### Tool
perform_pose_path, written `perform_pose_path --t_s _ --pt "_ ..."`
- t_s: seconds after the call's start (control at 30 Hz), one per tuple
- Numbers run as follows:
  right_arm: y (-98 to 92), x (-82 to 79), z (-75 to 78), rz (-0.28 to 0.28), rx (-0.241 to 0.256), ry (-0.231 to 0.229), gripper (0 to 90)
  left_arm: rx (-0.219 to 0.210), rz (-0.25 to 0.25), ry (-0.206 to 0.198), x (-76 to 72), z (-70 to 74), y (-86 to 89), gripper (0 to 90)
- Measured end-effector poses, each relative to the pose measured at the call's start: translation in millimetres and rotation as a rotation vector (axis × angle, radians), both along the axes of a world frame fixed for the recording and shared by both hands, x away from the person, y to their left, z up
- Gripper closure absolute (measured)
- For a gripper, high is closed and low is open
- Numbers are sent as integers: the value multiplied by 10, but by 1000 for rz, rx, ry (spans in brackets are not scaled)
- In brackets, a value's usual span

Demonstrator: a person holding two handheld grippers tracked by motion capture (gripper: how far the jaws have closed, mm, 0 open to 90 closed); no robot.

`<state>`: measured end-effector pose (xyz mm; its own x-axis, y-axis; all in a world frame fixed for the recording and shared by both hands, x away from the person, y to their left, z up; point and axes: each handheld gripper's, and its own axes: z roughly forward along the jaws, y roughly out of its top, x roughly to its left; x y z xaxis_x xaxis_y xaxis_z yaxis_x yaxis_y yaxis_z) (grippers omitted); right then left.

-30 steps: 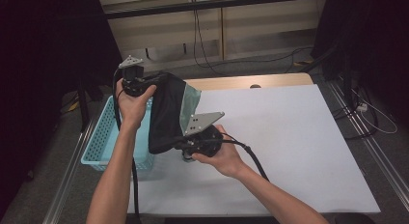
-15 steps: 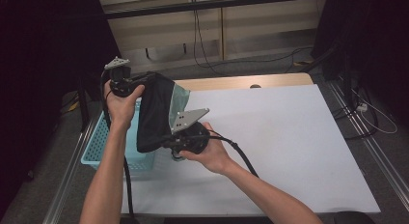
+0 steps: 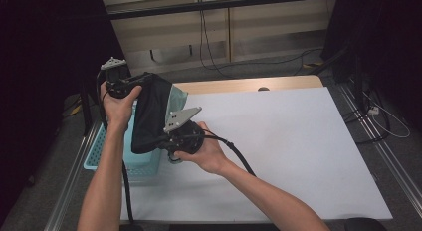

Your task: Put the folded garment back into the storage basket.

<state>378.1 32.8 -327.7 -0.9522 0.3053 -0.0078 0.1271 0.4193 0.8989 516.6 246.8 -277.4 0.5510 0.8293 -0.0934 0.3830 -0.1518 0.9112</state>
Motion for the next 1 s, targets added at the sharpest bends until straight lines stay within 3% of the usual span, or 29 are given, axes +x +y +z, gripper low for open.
perform_pose_path --t_s 1.0 --pt "409 200 79 39 -12 15 826 11 50 -25 60 85 335 769"
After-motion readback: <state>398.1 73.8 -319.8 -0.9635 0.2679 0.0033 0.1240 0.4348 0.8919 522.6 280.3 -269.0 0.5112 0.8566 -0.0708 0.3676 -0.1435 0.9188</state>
